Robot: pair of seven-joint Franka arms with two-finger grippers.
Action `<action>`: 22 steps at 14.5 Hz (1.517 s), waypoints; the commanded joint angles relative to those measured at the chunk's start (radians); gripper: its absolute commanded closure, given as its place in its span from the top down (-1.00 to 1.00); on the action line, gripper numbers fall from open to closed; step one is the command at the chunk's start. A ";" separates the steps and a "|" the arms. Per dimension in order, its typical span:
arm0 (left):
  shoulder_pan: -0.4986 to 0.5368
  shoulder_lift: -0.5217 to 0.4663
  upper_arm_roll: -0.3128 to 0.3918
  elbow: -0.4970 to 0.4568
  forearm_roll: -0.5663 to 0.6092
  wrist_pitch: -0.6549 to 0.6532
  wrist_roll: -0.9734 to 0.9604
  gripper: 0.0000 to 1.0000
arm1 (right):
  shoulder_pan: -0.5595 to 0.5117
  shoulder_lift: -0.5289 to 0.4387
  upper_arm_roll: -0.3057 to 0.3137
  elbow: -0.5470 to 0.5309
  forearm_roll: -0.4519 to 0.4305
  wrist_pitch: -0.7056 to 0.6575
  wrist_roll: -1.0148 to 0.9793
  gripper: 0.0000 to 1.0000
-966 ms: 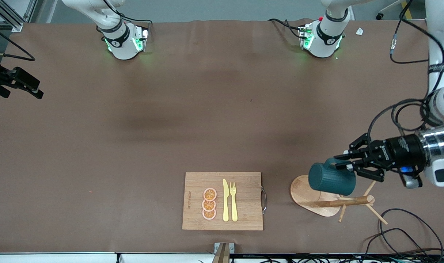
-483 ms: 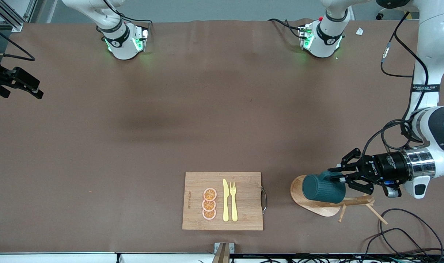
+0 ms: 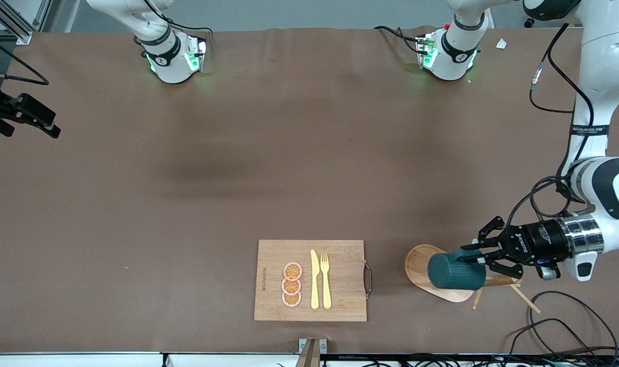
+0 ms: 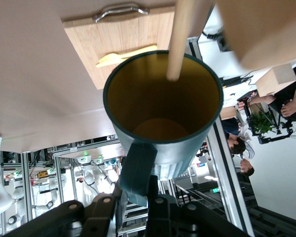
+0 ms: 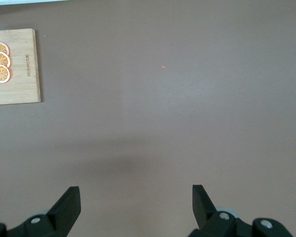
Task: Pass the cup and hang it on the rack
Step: 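Hang the mug handle onto a rack peg with the left gripper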
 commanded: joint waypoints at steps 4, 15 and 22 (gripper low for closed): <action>0.006 0.019 0.026 0.016 -0.006 0.000 0.011 -1.00 | -0.021 -0.004 0.018 0.004 -0.013 -0.010 0.010 1.00; 0.026 0.042 0.026 0.016 -0.006 0.006 0.065 -0.89 | -0.021 -0.004 0.018 0.002 -0.013 -0.010 0.010 1.00; 0.030 0.044 0.030 0.016 0.003 0.006 0.063 -0.84 | -0.021 -0.004 0.018 0.002 -0.015 -0.010 0.010 1.00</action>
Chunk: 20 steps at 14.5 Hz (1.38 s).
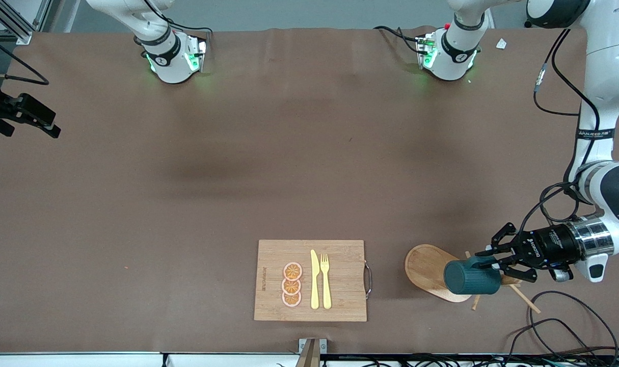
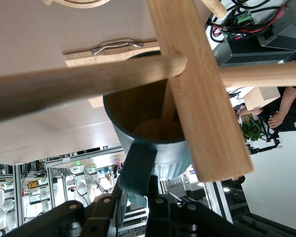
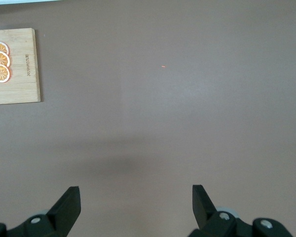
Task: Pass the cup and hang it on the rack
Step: 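Hang the mug handle onto a rack peg with the left gripper, then open the left gripper and release the mug on the rack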
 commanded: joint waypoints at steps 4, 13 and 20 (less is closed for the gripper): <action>0.004 0.011 0.010 0.016 0.001 0.000 0.013 -0.82 | -0.021 -0.004 0.018 0.002 -0.013 -0.009 0.010 1.00; -0.010 -0.083 0.001 0.019 0.200 -0.004 0.000 1.00 | -0.021 -0.004 0.018 0.004 -0.013 -0.007 0.010 1.00; -0.063 -0.296 -0.155 0.021 0.780 -0.072 0.067 1.00 | -0.024 -0.004 0.018 0.004 -0.013 -0.009 0.010 1.00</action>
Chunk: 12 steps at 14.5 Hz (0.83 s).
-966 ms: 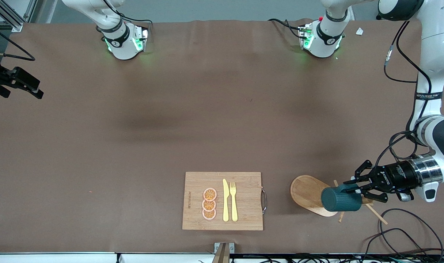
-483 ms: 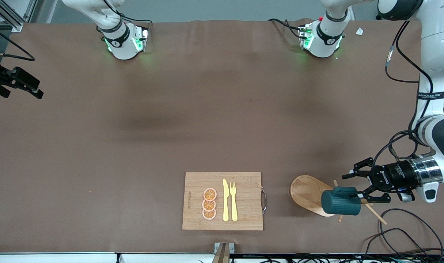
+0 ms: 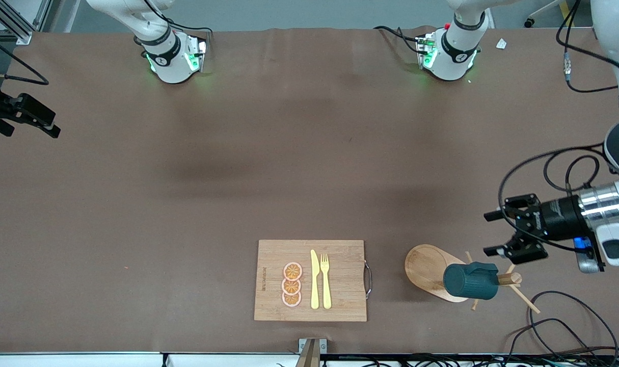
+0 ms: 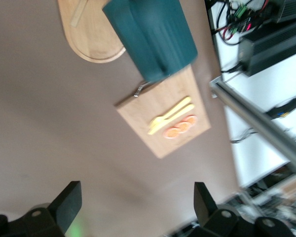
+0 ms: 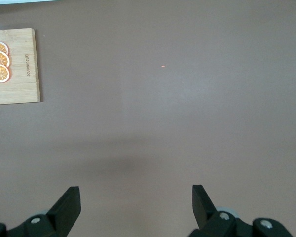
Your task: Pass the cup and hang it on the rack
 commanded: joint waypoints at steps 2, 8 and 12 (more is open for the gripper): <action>0.009 -0.130 -0.106 -0.034 0.327 -0.084 0.213 1.00 | -0.025 -0.004 0.020 0.004 -0.013 -0.008 0.010 1.00; 0.006 -0.257 -0.138 -0.036 0.595 -0.195 0.458 1.00 | -0.044 -0.004 0.026 0.002 -0.013 -0.008 0.004 1.00; -0.074 -0.351 -0.029 -0.054 0.598 -0.316 0.635 1.00 | -0.038 -0.004 0.026 0.002 -0.013 -0.008 0.004 1.00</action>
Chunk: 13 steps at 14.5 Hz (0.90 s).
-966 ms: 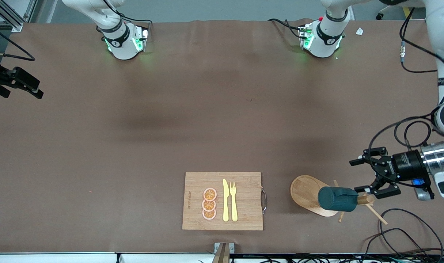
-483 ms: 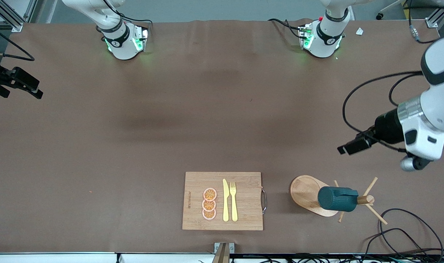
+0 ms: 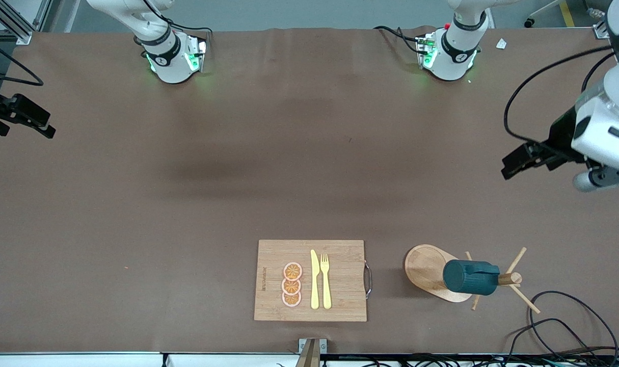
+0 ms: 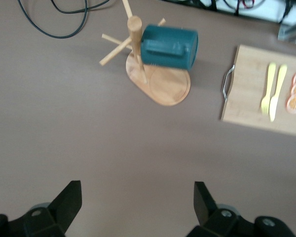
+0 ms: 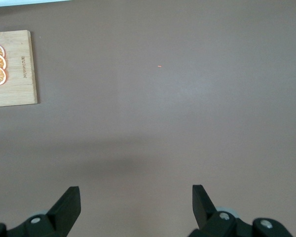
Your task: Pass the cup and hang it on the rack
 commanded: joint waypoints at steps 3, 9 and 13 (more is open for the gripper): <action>-0.273 -0.165 0.340 -0.132 0.018 -0.066 0.205 1.00 | -0.015 -0.004 0.018 0.002 -0.013 -0.008 0.004 1.00; -0.226 -0.325 0.345 -0.341 -0.034 -0.037 0.281 1.00 | -0.017 -0.004 0.016 -0.001 -0.012 -0.009 0.004 1.00; -0.192 -0.375 0.288 -0.396 -0.054 -0.032 0.259 1.00 | -0.017 -0.004 0.016 -0.001 -0.013 -0.009 0.004 1.00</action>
